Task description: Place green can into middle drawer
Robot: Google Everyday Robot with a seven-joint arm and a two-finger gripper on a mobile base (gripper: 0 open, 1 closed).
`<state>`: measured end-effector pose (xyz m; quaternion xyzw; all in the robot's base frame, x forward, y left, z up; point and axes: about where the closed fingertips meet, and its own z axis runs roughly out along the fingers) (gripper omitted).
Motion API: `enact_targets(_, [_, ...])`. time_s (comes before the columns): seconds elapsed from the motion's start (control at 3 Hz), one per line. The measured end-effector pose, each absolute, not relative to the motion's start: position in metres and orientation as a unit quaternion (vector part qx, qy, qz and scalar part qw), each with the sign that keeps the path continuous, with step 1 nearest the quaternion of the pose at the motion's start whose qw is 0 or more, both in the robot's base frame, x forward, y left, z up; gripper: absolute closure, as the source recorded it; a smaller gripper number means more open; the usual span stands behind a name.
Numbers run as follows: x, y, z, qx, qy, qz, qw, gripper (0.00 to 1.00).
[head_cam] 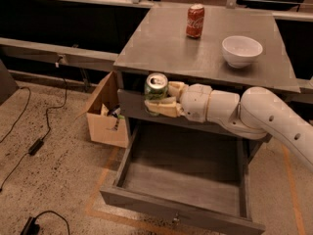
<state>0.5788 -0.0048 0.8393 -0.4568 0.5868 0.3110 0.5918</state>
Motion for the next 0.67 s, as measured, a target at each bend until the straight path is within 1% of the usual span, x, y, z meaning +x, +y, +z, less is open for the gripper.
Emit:
enact_targets(0.33, [0.5674,0.0008,0.7958,-0.486,0.569,0.319,0.581,1.0])
enact_targets(0.67, [0.5673,0.0013,0.7935,-0.487,0.567,0.319,0.582,1.0])
